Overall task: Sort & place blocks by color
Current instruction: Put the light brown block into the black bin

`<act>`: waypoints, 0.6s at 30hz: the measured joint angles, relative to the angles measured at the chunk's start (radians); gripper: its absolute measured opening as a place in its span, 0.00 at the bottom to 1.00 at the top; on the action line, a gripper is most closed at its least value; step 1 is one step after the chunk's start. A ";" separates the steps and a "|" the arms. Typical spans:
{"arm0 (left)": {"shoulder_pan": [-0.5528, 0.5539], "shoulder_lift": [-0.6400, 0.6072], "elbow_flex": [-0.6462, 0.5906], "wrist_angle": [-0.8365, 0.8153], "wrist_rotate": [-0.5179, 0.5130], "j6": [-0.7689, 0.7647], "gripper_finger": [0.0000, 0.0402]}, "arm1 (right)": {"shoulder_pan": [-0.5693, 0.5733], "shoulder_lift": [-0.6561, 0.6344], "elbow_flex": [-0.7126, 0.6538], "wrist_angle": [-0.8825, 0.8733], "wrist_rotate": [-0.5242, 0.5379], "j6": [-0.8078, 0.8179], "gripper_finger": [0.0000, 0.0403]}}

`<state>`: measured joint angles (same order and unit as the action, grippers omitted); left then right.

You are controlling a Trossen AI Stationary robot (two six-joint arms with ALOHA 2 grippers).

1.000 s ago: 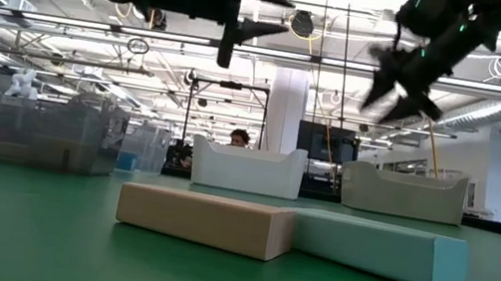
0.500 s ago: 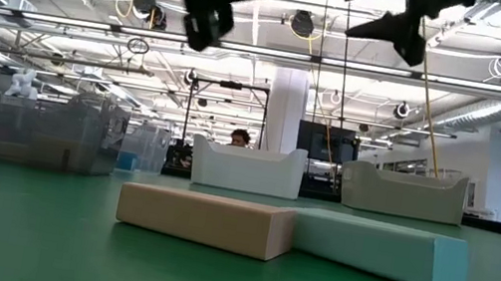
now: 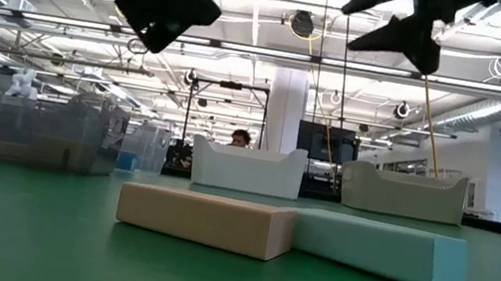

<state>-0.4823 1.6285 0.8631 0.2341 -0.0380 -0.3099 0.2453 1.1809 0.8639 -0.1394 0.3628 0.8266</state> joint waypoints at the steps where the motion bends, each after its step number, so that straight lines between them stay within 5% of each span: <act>1: -0.004 0.010 0.000 0.009 -0.001 -0.006 0.39 | 0.000 0.008 0.000 0.000 0.001 -0.001 0.52; 18: -0.022 0.048 0.000 0.079 -0.016 -0.015 0.39 | -0.001 0.031 0.000 0.001 -0.001 -0.001 0.52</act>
<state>-0.5047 1.6764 0.8631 0.3126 -0.0540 -0.3244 0.2440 1.2121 0.8639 -0.1387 0.3614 0.8261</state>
